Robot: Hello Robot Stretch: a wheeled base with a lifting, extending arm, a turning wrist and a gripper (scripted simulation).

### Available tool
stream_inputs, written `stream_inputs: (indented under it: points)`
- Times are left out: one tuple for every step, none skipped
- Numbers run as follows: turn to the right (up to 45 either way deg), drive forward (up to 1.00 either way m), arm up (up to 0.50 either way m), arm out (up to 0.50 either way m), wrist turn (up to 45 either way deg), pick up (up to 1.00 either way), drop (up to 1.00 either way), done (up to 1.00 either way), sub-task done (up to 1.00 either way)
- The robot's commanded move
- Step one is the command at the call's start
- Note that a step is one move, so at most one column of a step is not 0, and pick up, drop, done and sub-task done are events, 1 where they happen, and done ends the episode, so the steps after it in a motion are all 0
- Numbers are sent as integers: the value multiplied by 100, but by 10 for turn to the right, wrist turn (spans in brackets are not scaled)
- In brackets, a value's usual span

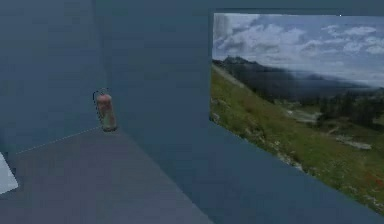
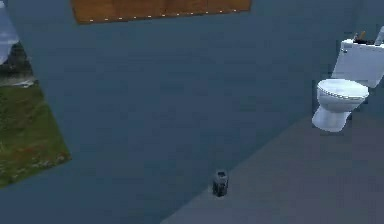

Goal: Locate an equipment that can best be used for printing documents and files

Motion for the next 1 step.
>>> stream_inputs:
  points:
    - [-360,0,0,0,0,0,0,0,0]
